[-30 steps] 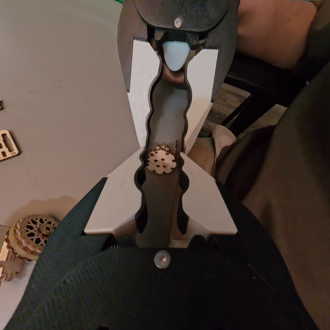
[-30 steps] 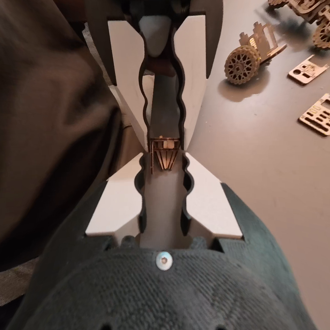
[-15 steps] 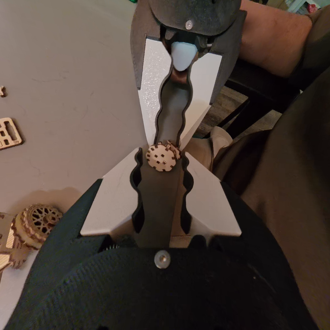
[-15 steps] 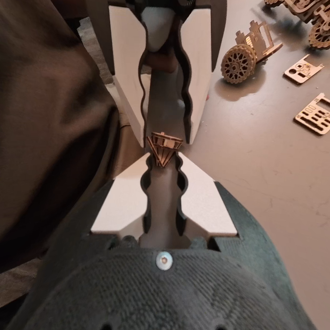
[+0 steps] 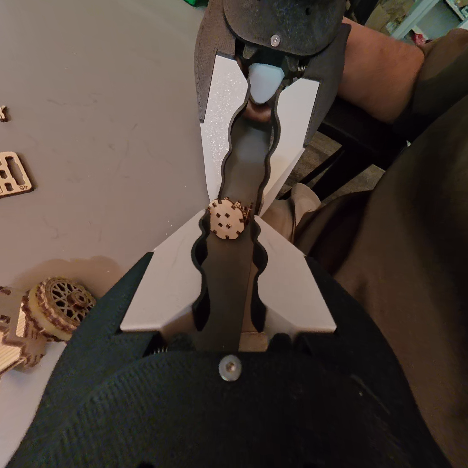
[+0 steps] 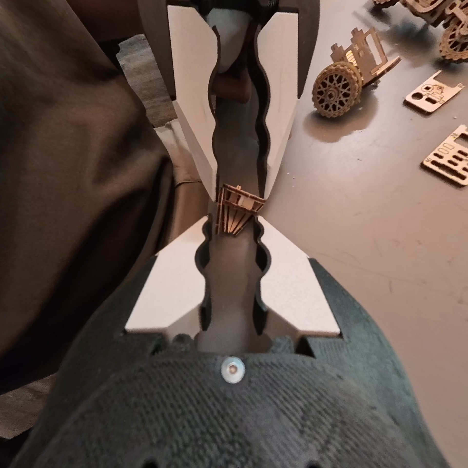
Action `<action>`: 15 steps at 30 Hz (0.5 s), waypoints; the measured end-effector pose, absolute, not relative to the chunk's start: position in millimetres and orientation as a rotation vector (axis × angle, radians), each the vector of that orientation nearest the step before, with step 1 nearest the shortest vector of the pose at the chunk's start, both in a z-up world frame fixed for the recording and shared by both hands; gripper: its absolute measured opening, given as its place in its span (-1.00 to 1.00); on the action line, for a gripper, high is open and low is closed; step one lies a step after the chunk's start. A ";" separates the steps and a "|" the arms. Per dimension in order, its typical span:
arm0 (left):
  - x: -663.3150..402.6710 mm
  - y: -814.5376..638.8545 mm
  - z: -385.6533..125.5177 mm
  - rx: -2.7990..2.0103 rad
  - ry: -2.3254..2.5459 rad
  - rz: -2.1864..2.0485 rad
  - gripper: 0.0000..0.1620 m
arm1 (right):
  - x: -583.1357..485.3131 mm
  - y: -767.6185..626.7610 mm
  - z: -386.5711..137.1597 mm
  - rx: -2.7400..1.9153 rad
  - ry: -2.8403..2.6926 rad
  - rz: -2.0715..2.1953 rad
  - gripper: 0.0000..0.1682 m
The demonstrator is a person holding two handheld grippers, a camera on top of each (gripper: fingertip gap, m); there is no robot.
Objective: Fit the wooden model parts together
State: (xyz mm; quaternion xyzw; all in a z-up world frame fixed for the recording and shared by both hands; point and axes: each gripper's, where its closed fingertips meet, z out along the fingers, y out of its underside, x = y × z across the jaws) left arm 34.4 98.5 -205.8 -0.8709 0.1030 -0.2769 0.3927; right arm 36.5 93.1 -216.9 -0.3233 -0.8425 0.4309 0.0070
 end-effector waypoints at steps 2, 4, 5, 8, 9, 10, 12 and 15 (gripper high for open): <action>34.4 98.4 -205.8 -2.210 0.258 -0.708 -0.64 | 36.4 92.9 -216.5 -1.022 -2.632 1.360 -0.62; 34.3 98.3 -205.7 -2.210 0.256 -0.711 -0.64 | 36.4 92.7 -216.1 -1.033 -2.633 1.372 -0.62; 34.3 98.2 -205.6 -2.210 0.255 -0.711 -0.65 | 36.3 92.7 -215.8 -1.040 -2.633 1.379 -0.62; 34.0 98.1 -205.5 -2.209 0.254 -0.710 -0.65 | 35.7 92.9 -215.5 -1.064 -2.629 1.396 -0.62; 33.9 98.2 -205.4 -2.208 0.253 -0.711 -0.66 | 35.2 93.2 -215.3 -1.075 -2.626 1.400 -0.62; 33.9 98.1 -205.2 -2.207 0.253 -0.713 -0.67 | 34.1 94.2 -215.3 -1.089 -2.619 1.400 -0.61; 33.8 98.3 -205.9 -2.211 0.251 -0.711 -0.73 | 31.9 96.9 -214.4 -1.110 -2.603 1.393 -0.58; 33.5 98.5 -206.1 -2.213 0.249 -0.710 -0.73 | 31.0 97.5 -212.6 -1.123 -2.584 1.408 -0.58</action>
